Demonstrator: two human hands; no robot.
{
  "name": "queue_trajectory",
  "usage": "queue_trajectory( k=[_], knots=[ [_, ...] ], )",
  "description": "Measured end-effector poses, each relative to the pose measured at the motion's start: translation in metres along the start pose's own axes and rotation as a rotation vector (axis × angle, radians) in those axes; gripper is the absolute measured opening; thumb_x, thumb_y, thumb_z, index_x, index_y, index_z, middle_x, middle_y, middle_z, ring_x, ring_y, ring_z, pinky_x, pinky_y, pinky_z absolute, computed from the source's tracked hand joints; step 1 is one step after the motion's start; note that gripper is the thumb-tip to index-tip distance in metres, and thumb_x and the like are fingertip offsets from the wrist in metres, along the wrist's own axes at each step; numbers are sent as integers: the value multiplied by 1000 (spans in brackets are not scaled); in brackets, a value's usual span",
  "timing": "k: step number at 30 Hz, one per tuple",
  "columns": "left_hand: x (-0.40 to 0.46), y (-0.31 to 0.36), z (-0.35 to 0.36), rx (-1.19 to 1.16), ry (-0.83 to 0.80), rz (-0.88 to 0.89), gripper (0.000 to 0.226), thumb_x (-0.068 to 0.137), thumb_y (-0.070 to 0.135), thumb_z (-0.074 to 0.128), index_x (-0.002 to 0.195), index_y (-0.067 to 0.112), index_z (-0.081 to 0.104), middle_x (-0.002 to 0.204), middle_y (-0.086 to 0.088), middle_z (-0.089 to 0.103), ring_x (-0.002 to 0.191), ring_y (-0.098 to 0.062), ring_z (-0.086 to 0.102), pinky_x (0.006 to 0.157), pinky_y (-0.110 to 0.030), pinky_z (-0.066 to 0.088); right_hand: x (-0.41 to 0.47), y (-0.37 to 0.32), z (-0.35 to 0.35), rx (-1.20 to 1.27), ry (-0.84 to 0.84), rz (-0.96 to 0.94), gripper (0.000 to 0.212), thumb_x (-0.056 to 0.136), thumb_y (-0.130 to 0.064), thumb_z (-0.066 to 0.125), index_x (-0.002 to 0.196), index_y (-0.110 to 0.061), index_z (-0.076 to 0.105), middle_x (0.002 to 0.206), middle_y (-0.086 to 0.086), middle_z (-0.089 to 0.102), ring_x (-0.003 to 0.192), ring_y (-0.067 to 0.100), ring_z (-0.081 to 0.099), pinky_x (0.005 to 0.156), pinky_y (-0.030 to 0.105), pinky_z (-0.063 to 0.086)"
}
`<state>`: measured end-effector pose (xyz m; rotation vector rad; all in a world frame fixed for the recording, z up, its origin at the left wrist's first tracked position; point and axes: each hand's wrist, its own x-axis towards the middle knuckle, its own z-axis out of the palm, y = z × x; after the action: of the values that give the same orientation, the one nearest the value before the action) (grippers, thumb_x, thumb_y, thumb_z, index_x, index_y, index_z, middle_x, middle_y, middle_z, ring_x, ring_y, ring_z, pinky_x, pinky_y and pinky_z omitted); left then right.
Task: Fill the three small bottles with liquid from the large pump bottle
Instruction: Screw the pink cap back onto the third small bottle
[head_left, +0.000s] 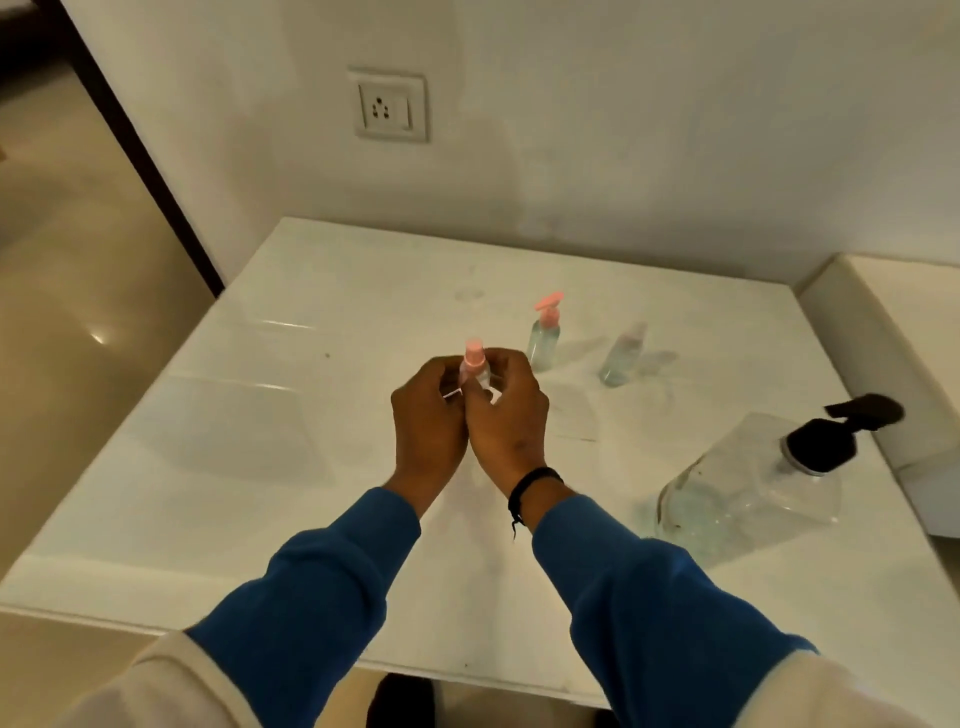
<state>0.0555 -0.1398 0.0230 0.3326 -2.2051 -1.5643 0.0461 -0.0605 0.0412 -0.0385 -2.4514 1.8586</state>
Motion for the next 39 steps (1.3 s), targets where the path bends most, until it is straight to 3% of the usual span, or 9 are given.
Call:
queue_trajectory(
  k=[6, 10, 21, 25, 28, 30, 33, 36, 39],
  knots=[
    [44, -29, 21, 70, 10, 21, 18, 94, 9, 62, 110, 11, 71, 95, 10, 68, 84, 2, 63, 74, -5, 47, 45, 16, 29, 1, 64, 56, 20, 97, -13, 66, 115, -18, 59, 103, -4, 68, 83, 2, 61, 75, 14, 50],
    [67, -40, 28, 79, 12, 23, 19, 94, 10, 62, 108, 17, 72, 88, 19, 65, 80, 7, 63, 72, -5, 47, 64, 19, 41, 6, 88, 60, 20, 98, -8, 62, 114, -18, 58, 102, -6, 66, 87, 7, 63, 79, 19, 52],
    [80, -46, 27, 117, -7, -24, 24, 96, 10, 56, 114, 15, 72, 96, 10, 69, 84, -2, 64, 73, -4, 46, 77, 15, 53, -69, 47, 63, 33, 95, 0, 60, 123, -15, 54, 115, 5, 68, 104, 22, 66, 94, 37, 57],
    [76, -49, 25, 191, -35, -21, 19, 96, 9, 57, 101, 15, 73, 88, 7, 68, 81, -9, 60, 67, -2, 41, 75, 16, 50, -80, 3, 96, 55, 93, 1, 62, 142, -18, 45, 130, 8, 62, 116, 24, 62, 100, 33, 53],
    [70, -47, 25, 161, 5, -78, 32, 97, 4, 54, 81, 32, 53, 76, 18, 52, 83, -13, 49, 73, -15, 38, 70, 15, 46, -94, 3, 109, 66, 93, -2, 65, 150, -18, 36, 144, 8, 53, 129, 23, 53, 105, 30, 47],
    [63, -46, 22, 159, 29, -122, 20, 98, 4, 55, 101, 23, 62, 92, 7, 65, 93, -17, 58, 83, -19, 40, 62, 14, 44, -93, 15, 111, 67, 93, -5, 67, 151, -18, 36, 146, 7, 52, 131, 22, 53, 106, 30, 47],
    [46, -39, 12, 179, 41, -188, 35, 98, 8, 58, 133, 7, 61, 128, -9, 67, 119, -19, 62, 89, -9, 39, 46, 16, 38, -54, 22, 139, 66, 92, -13, 72, 149, -19, 40, 141, 5, 55, 125, 20, 57, 100, 22, 48],
    [20, -27, -5, 180, 24, -211, 40, 96, 8, 63, 135, 8, 60, 130, -7, 66, 120, -18, 62, 83, 1, 37, 23, 19, 29, -25, 7, 159, 65, 90, -20, 75, 146, -23, 42, 139, 3, 55, 126, 14, 53, 82, 1, 37],
    [-6, -11, -20, 175, -4, -208, 39, 94, 4, 63, 132, 8, 62, 126, -7, 68, 116, -18, 64, 93, -16, 44, -3, 14, 21, -12, -13, 154, 63, 90, -23, 76, 144, -25, 44, 139, 1, 55, 125, 10, 51, 80, 0, 37]
  ],
)
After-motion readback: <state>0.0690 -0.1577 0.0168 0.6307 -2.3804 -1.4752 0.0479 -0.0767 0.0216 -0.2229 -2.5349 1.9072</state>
